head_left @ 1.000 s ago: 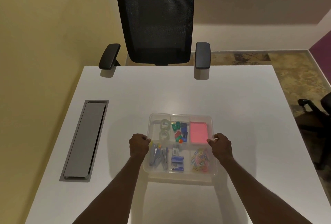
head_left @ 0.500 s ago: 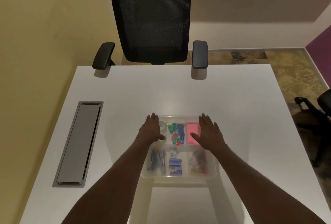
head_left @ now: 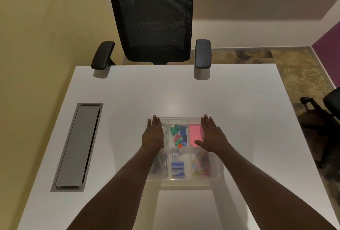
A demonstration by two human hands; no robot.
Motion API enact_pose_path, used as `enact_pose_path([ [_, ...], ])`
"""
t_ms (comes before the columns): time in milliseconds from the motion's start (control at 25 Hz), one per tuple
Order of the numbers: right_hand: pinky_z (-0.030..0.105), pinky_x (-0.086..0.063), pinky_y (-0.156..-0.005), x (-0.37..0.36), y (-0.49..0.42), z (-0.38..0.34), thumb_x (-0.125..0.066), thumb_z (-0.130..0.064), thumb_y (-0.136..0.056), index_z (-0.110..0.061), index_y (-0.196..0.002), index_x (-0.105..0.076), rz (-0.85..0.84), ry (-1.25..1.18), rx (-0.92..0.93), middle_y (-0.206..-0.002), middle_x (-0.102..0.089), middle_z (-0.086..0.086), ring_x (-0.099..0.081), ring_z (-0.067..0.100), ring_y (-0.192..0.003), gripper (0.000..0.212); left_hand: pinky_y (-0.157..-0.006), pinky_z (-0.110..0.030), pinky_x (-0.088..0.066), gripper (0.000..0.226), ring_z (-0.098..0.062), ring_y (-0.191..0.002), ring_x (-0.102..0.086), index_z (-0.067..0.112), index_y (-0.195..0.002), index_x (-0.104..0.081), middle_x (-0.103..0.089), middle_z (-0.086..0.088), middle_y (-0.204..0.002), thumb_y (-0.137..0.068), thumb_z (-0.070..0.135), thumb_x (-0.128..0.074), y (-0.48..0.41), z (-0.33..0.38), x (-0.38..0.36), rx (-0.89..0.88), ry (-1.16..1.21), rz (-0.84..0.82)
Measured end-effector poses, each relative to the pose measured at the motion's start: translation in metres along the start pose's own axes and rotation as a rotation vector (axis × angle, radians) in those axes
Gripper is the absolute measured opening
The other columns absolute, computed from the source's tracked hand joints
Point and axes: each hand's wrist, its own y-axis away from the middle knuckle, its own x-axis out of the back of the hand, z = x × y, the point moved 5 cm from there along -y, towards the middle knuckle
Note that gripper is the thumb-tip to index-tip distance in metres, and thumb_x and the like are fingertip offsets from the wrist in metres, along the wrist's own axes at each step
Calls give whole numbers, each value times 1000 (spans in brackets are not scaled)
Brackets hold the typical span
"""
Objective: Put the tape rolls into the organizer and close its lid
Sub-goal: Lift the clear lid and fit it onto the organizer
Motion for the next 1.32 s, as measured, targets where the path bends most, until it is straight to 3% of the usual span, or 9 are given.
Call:
enact_pose_path([
  [80,49,-20,-126,-3,3,3,-61,-61,-89,-13,-159,12,29,-27,21,-168,19,4,14,23,-156,112,-130,-53,-28,100,-31,-167,7,21,-171,-1,16,-4,-178,-99,21,-72,8,15,-6,-38,62,-12],
  [240,32,-19,-121,-11,19,7,-59,-52,-95,-14,-161,5,171,-238,52,-169,13,0,11,16,-156,100,-124,-77,-10,122,-35,-164,22,40,-168,-3,21,3,-177,-81,40,-88,36,57,-46,-129,55,-144],
  [360,32,-28,-117,-26,40,18,-51,-41,-102,-10,-159,-16,367,-513,-137,-167,-18,8,-23,22,-153,74,-122,-80,-6,130,-35,-162,27,43,-167,3,25,2,-176,-77,47,-90,39,62,-60,-107,25,-126],
  [480,39,-48,-85,-61,66,33,-36,-50,-104,-8,-120,-54,345,-650,-424,-125,-61,17,-62,36,-113,49,-121,-80,-8,131,-33,-163,25,44,-167,3,23,5,-176,-75,47,-91,39,61,-60,-94,33,-118],
  [640,33,-46,-66,-107,103,31,-19,-67,-99,-12,-83,-59,375,-693,-543,-86,-70,13,-68,36,-82,70,-121,-80,-7,131,-33,-164,24,43,-167,2,20,5,-177,-75,46,-91,40,61,-62,-85,42,-96],
  [920,35,-62,-65,-121,104,29,-20,-63,-99,-14,-84,-69,488,-816,-497,-83,-76,7,-74,25,-72,71,-122,-79,-3,129,-32,-163,26,42,-168,-1,21,4,-177,-75,46,-91,37,59,-70,-87,61,-56],
  [1120,21,-31,-51,-105,108,18,-26,-50,-102,-11,-92,-51,638,-556,-459,-78,-66,11,-68,36,-66,48,-124,-76,-2,125,-31,-164,22,41,-169,-5,16,2,-178,-77,48,-89,41,62,-68,-109,95,-20],
  [1200,21,-32,-52,-103,108,17,-34,-42,-105,-11,-99,-48,626,-507,-432,-81,-65,9,-68,35,-66,34,-127,-73,-2,119,-30,-165,18,39,-169,-8,12,1,-179,-80,49,-87,45,58,-69,-132,127,8],
  [1320,13,-21,-46,-103,108,18,-30,-41,-106,-13,-98,-47,608,-453,-414,-77,-60,1,-69,30,-65,34,-134,-60,-11,91,-26,-168,-1,31,-169,-17,-2,-3,-180,-97,53,-67,62,33,-78,-125,204,208],
])
